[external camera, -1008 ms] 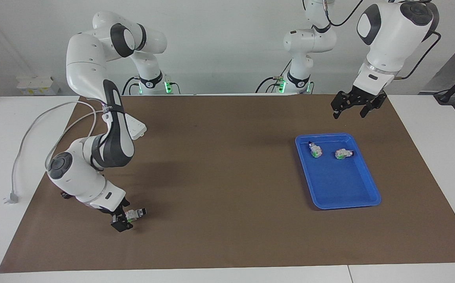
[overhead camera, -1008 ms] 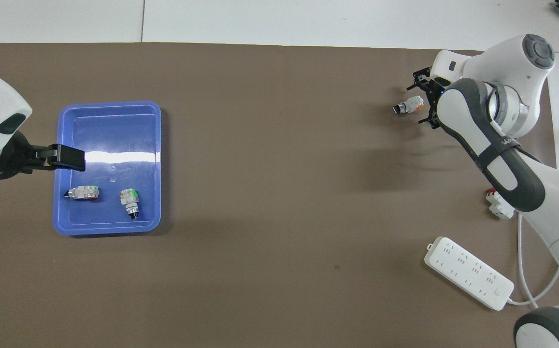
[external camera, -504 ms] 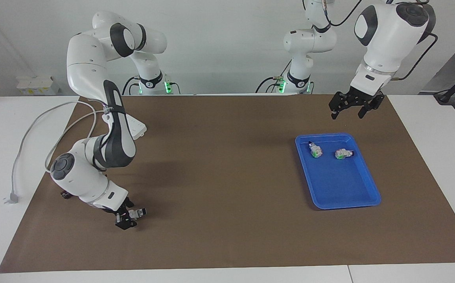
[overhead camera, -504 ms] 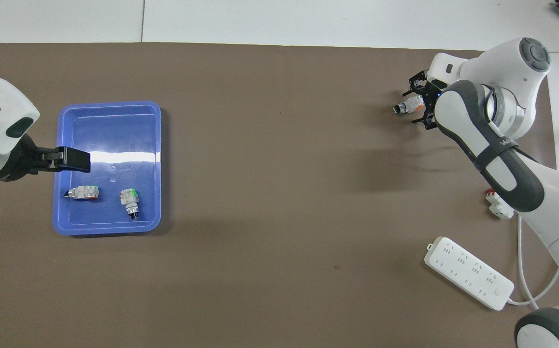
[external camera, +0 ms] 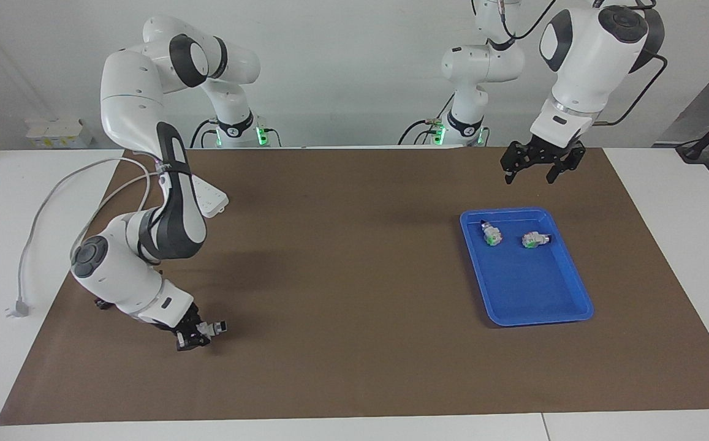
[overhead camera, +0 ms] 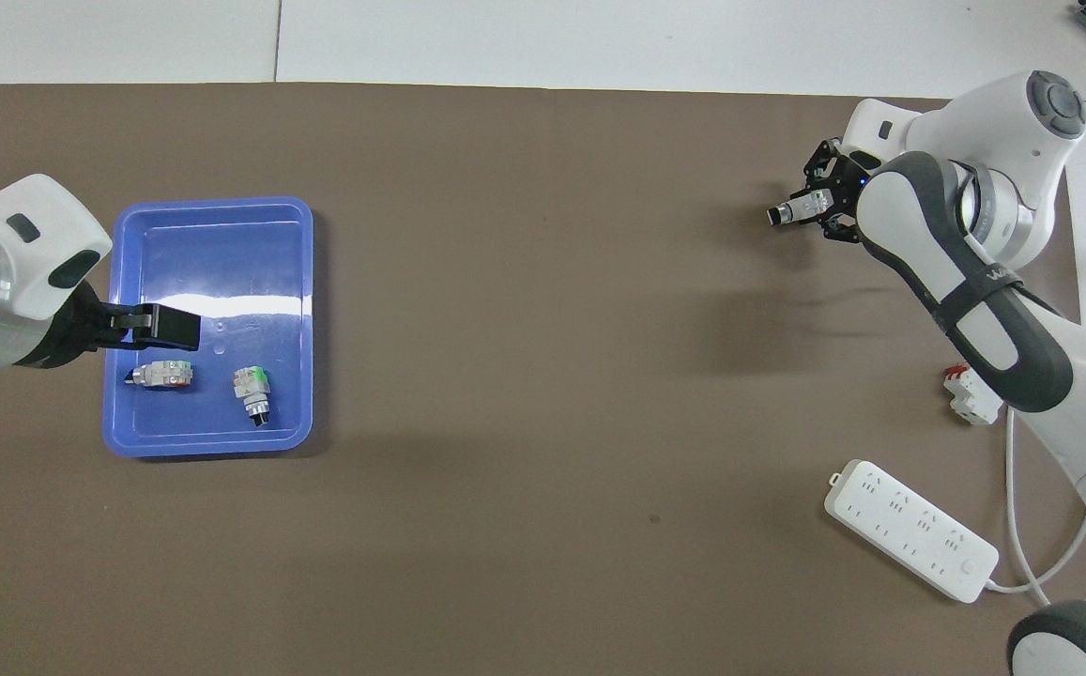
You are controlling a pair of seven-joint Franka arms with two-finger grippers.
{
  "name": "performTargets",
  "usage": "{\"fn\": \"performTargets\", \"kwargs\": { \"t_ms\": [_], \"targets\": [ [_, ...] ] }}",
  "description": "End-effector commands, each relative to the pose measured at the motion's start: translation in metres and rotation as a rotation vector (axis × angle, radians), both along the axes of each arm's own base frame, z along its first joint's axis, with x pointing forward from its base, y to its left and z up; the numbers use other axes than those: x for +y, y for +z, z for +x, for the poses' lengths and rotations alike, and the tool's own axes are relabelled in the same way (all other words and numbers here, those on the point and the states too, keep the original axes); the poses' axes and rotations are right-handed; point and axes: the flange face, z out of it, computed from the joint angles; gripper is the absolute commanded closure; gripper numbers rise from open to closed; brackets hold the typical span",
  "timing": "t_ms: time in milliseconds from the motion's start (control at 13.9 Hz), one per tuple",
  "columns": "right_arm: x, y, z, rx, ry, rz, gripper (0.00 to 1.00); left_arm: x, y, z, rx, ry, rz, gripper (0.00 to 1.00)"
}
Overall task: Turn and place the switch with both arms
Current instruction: 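Carry the switch toward center while the left gripper moves over the tray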
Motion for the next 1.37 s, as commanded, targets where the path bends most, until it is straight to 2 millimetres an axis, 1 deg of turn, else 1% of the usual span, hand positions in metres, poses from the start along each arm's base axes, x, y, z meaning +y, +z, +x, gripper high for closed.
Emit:
{"fn": "performTargets", "kwargs": {
  "t_ms": [0, 72, 216, 360, 432, 576, 792, 864, 1008, 1080, 1152, 1223, 1295],
  "targets": [
    [-0.003, 0.0, -0.006, 0.032, -0.033, 0.079, 1.0, -0.001, -0.004, -0.015, -0.009, 0.009, -0.019, 0.03],
    [0.0, 0.007, -0.009, 0.049, -0.034, 0.084, 1.0, -0.001, -0.003, -0.016, -0.01, 0.014, -0.034, 0.04],
    [0.008, 0.028, -0.018, 0.12, -0.054, 0.085, 1.0, -0.001, -0.006, -0.017, -0.003, 0.019, -0.048, 0.05],
    [0.04, 0.066, -0.029, 0.142, -0.049, 0.108, 1.0, -0.002, -0.007, -0.02, 0.001, 0.019, -0.05, 0.05],
    [0.049, 0.077, -0.04, 0.166, -0.085, 0.123, 1.0, -0.003, -0.009, -0.021, 0.008, 0.025, -0.066, 0.05],
    [0.073, 0.105, -0.058, 0.181, -0.113, 0.197, 1.0, -0.007, -0.008, -0.023, 0.014, 0.098, -0.085, 0.08],
    [0.118, 0.119, -0.082, 0.24, -0.107, 0.275, 1.0, -0.015, -0.007, -0.022, 0.017, 0.174, -0.165, 0.1],
    [0.133, 0.129, -0.092, 0.247, -0.109, 0.297, 1.0, -0.018, -0.006, -0.023, 0.026, 0.209, -0.199, 0.16],
    [0.168, 0.147, -0.115, 0.282, -0.16, 0.318, 1.0, -0.026, -0.008, -0.025, 0.057, 0.355, -0.241, 0.17],
    [0.185, 0.157, -0.126, 0.293, -0.173, 0.337, 1.0, -0.038, -0.006, -0.026, 0.068, 0.375, -0.281, 0.16],
    [0.202, 0.169, -0.138, 0.293, -0.178, 0.384, 1.0, -0.041, -0.005, -0.026, 0.08, 0.404, -0.326, 0.16],
    [0.207, 0.175, -0.145, 0.28, -0.207, 0.427, 1.0, -0.045, -0.003, -0.025, 0.092, 0.457, -0.375, 0.17],
    [0.213, 0.183, -0.152, 0.27, -0.223, 0.462, 1.0, -0.049, -0.002, -0.024, 0.106, 0.509, -0.424, 0.21]
  ]
}}
